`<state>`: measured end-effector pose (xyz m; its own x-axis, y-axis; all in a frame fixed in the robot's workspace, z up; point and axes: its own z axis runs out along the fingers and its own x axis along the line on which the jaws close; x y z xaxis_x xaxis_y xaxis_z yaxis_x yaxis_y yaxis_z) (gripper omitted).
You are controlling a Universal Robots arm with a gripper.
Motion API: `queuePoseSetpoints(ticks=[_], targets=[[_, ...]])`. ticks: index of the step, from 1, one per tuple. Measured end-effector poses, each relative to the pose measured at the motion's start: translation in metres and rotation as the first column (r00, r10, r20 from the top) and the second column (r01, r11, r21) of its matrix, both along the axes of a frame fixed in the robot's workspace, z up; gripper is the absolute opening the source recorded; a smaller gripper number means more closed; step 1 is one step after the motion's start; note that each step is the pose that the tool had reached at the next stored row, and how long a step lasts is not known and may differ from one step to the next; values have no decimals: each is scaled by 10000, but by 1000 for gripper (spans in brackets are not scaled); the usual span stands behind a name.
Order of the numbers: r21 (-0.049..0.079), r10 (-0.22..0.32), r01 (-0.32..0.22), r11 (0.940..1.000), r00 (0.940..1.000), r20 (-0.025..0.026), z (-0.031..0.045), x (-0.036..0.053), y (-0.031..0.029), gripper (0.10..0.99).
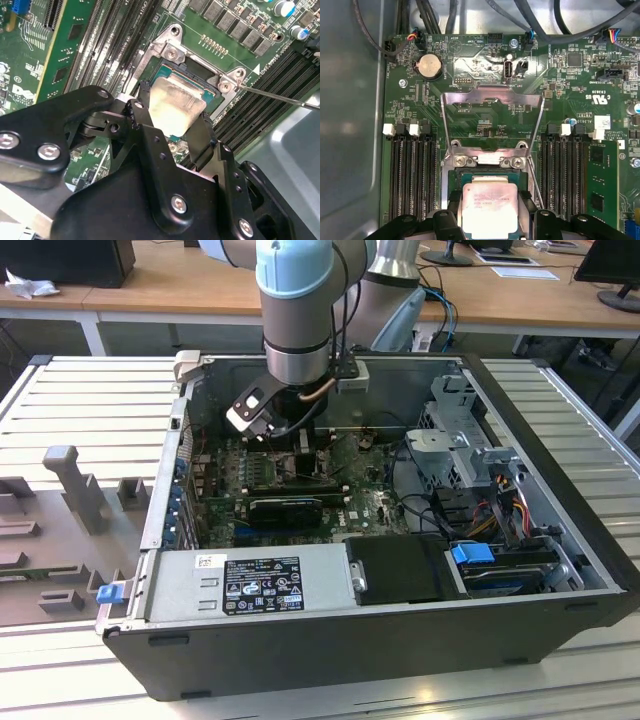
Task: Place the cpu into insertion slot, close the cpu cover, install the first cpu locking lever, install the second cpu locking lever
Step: 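Place the cpu into insertion slot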
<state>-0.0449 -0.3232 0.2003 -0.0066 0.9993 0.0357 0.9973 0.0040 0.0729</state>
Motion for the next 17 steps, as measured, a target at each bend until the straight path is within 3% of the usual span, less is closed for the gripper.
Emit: queuePoseSetpoints(ticks=[5,6,7,9,11,12,13,15,16,17], targets=[[9,-1,1,10000,10000,7,-4,1,2,545],[6,0,0,10000,10000,5,-3,1,1,608],[1,0,0,10000,10000,1,4,0,0,608],[5,0,0,10000,10000,3,27,0,1,608],[3,-1,1,10000,10000,2,96,0,1,592],[4,-1,1,10000,10000,3,110,1,1,529],[3,0,0,10000,10000,3,116,1,1,529],[-2,-4,4,10000,10000,2,136,1,1,282],[-1,-4,4,10000,10000,3,150,1,1,106],[-5,-5,5,10000,10000,3,167,0,0,106]])
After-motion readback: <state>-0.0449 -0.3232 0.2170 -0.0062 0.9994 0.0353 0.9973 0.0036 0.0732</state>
